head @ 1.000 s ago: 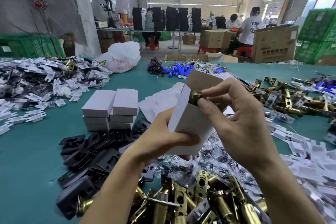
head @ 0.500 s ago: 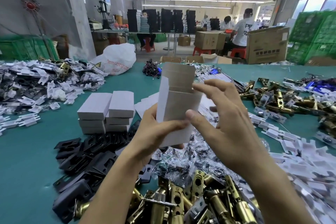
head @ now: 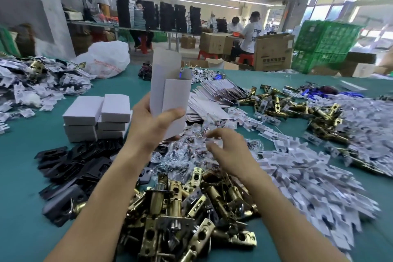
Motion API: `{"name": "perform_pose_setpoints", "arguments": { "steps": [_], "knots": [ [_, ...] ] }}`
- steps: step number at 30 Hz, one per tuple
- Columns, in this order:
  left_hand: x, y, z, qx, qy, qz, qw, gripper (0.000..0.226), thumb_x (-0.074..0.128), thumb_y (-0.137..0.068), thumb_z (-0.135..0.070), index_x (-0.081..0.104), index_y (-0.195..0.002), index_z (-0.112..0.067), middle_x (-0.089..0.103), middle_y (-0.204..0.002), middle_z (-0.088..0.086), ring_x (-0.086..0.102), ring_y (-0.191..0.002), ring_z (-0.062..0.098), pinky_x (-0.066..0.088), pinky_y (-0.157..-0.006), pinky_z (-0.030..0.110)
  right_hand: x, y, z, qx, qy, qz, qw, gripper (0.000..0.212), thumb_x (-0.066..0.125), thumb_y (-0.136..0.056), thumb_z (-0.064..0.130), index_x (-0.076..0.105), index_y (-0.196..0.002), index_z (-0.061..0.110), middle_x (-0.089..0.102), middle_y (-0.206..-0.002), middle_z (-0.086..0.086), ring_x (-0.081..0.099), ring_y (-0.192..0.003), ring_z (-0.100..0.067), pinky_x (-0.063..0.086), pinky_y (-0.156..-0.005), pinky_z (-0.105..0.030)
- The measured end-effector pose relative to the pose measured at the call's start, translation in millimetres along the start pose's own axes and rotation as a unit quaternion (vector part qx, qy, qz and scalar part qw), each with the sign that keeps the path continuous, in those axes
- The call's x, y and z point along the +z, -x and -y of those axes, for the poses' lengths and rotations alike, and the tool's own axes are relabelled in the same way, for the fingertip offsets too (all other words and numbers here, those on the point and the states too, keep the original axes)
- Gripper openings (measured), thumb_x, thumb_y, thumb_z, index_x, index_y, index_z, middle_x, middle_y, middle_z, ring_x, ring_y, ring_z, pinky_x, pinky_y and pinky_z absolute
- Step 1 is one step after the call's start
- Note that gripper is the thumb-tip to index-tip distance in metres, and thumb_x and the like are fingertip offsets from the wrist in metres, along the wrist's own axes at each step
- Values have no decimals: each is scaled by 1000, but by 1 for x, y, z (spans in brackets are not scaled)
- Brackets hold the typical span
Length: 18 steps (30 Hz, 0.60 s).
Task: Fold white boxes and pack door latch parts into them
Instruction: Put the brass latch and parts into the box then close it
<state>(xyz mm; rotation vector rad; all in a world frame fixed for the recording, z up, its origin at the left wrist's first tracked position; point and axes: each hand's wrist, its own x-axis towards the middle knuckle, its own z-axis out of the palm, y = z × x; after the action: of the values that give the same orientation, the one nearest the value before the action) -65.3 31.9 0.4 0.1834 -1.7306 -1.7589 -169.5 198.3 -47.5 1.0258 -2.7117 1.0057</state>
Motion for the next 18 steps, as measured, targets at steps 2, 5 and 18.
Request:
{"name": "perform_pose_setpoints", "arguments": {
  "steps": [2,5,18],
  "knots": [
    [0,4,-1,-6,0,3,1000,29,80,-67,-24,72,-78,-50,72,-81,-15,72,-73,14,60,-52,39,-9,-6,-12,41,88,-81,992,25,55,-96,34,67,-115,23,62,-123,1,51,-120,-20,34,-109,-39],
    [-2,7,-1,-13,9,-6,1000,29,81,-65,-24,71,-79,-48,73,-80,-14,72,-71,13,59,-50,37,-33,-16,-40,130,229,-107,959,36,50,-95,40,63,-126,26,57,-136,-3,43,-133,-25,13,-119,-50],
    [-1,11,5,-34,8,2,999,37,81,-64,-25,68,-97,-33,70,-91,2,70,-70,24,56,-49,35,-58,10,-106,324,253,-70,909,60,42,-93,61,41,-145,31,34,-156,-6,29,-144,-35,6,-116,-65]
  ]
}}
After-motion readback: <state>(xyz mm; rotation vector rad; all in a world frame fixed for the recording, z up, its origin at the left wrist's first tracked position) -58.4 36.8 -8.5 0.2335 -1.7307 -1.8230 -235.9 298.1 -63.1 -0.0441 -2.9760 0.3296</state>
